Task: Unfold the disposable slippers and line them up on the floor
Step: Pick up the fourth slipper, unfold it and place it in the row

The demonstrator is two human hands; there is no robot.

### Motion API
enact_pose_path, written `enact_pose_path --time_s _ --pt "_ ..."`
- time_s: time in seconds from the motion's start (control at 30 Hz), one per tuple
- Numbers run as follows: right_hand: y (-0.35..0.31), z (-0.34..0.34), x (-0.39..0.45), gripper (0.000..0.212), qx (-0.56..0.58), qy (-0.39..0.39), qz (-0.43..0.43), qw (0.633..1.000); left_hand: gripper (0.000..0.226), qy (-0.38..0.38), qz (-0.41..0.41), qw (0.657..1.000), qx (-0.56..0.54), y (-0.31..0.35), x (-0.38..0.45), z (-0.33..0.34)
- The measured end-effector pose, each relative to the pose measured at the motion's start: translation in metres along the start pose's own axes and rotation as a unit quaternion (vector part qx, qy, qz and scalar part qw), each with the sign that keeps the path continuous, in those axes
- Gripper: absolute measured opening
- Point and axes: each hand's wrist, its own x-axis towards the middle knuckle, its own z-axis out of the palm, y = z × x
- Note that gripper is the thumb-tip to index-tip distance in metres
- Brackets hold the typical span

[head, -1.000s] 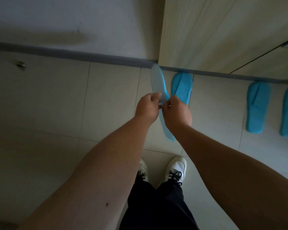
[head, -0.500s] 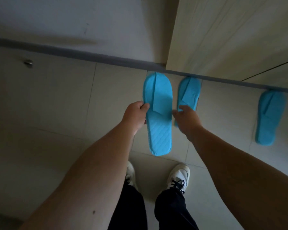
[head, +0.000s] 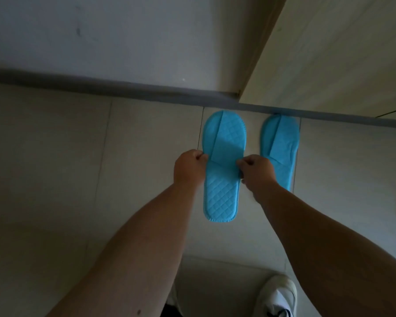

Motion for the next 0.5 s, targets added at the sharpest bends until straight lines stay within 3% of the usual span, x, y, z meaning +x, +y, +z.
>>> enact_pose_path --time_s 0.23,0.5 --pt "0.006 0.033 0.053 0.018 -0.03 0.032 -0.007 0.999 0.02 0.038 0.031 0.997 0.059 -0.023 0.067 0.023" --pt "0.006 0.042 0.069 0.02 -0.074 0.045 -0.008 0.996 0.019 0.061 0.033 0.996 0.054 -0.028 0.086 0.034"
